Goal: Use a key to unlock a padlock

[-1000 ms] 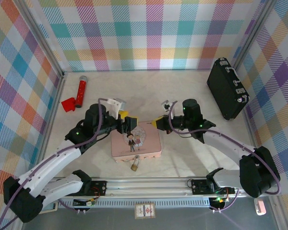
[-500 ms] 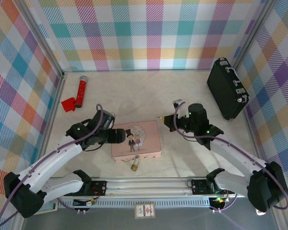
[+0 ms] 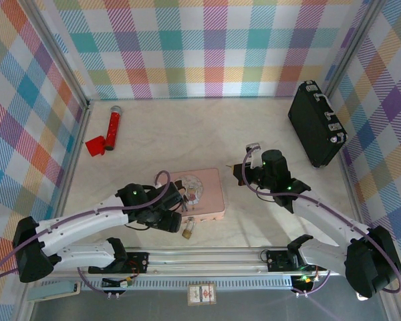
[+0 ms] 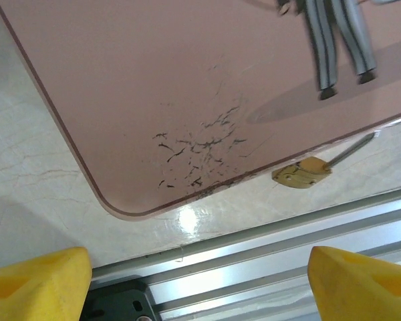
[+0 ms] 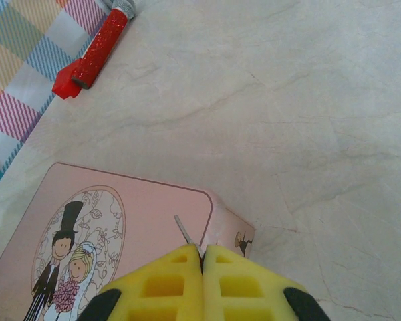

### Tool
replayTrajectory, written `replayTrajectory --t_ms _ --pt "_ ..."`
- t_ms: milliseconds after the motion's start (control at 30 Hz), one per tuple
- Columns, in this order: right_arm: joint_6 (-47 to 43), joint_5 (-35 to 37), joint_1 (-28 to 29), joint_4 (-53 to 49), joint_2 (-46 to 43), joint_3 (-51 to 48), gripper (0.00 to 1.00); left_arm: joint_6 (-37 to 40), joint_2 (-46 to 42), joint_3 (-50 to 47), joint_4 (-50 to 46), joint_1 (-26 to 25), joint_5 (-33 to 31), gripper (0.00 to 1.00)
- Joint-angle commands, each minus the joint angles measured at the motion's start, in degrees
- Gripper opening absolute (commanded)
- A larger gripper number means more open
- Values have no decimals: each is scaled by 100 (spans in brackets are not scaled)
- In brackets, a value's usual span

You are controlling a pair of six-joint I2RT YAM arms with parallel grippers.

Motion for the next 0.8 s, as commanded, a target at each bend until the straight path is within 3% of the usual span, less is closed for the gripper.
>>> replayTrajectory --t_ms 0,400,767 --pt "94 95 13 84 -129 13 0 -229 53 -285 254 -48 2 85" --pt "159 86 13 -15 -267 26 0 36 789 -368 1095 6 -240 85" --pt "168 -204 13 100 -148 9 0 -91 1002 -282 1884 36 -1114 81"
